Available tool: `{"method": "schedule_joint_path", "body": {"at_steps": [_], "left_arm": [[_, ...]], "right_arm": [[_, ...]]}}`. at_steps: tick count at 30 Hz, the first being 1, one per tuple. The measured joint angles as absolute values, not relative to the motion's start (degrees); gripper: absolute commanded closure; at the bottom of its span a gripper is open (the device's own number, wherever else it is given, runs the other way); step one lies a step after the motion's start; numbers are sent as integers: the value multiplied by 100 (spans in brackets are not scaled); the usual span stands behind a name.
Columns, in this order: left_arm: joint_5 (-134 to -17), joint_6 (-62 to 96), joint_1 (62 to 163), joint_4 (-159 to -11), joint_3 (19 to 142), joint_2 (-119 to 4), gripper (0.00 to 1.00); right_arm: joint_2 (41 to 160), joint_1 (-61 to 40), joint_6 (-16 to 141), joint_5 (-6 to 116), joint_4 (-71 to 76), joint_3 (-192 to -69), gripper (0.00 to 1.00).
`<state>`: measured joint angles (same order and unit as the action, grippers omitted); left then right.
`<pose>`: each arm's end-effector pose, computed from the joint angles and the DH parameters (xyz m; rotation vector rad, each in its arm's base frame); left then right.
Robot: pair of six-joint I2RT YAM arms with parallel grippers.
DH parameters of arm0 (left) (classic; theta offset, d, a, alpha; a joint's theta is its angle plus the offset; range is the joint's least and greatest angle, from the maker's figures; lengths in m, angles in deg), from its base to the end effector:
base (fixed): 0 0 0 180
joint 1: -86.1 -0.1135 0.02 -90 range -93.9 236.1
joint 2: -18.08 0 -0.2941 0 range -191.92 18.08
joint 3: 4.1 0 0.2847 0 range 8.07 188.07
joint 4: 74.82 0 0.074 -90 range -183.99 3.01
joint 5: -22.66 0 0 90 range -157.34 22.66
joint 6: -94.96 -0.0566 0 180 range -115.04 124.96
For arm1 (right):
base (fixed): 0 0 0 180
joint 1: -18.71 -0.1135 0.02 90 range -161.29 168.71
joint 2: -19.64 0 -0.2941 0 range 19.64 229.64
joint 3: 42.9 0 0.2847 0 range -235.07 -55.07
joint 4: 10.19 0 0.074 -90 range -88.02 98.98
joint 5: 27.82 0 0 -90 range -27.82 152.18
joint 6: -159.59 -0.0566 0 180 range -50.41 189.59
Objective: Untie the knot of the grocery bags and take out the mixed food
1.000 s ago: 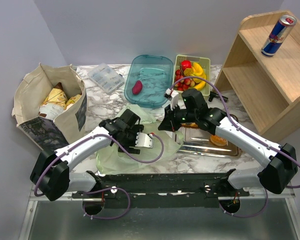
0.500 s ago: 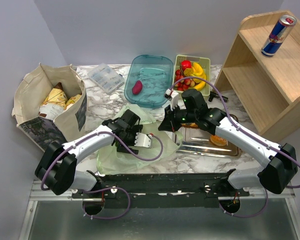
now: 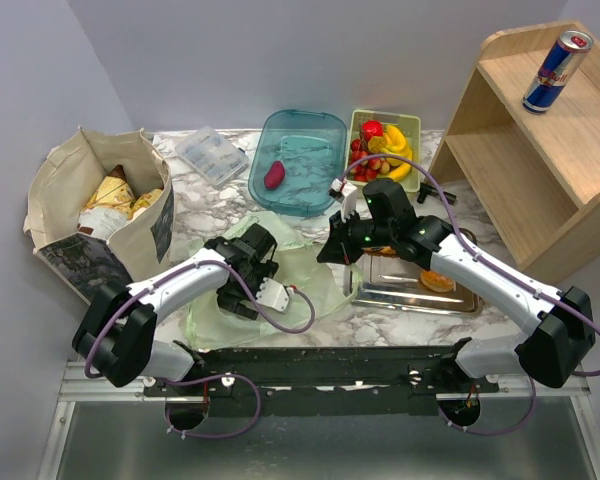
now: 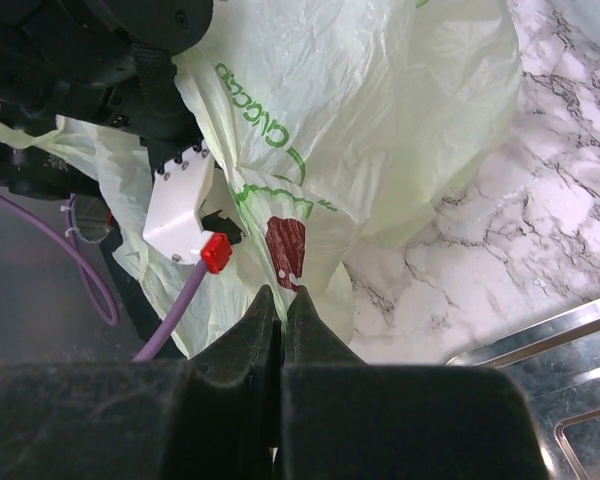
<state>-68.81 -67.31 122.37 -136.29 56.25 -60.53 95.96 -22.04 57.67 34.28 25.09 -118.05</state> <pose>0.2052 -0.1524 0.1841 2.4072 1.7274 0.0461 0.2364 0.2386 0.3198 -0.8533 2.1597 1.0287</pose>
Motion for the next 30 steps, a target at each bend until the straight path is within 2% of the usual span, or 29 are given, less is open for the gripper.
{"method": "schedule_joint_path", "body": {"at_steps": [4,6,12,17,24,30], "left_arm": [[-6706,-7028,12104,-13390,5319,-6063,4],[-6669,-7146,12001,-13170,5219,-6157,14],[-6702,-7434,11846,-12649,5035,-6256,55],[-7506,-7445,11864,-13274,5540,-5698,71],[-9760,-6873,11914,-14667,7398,-4942,75],[-12020,-4945,11837,-15132,8747,-5084,74]], "right_arm": [[9600,-2205,5767,3428,2522,-11805,99],[9604,-2205,5769,3428,2522,-11805,99],[9615,-2205,5826,3430,2540,-11805,99],[9615,-2205,5856,3428,2561,-11805,99],[9615,-2205,5852,3432,2557,-11805,99],[9615,-2205,5850,3454,2531,-11733,99]]}}
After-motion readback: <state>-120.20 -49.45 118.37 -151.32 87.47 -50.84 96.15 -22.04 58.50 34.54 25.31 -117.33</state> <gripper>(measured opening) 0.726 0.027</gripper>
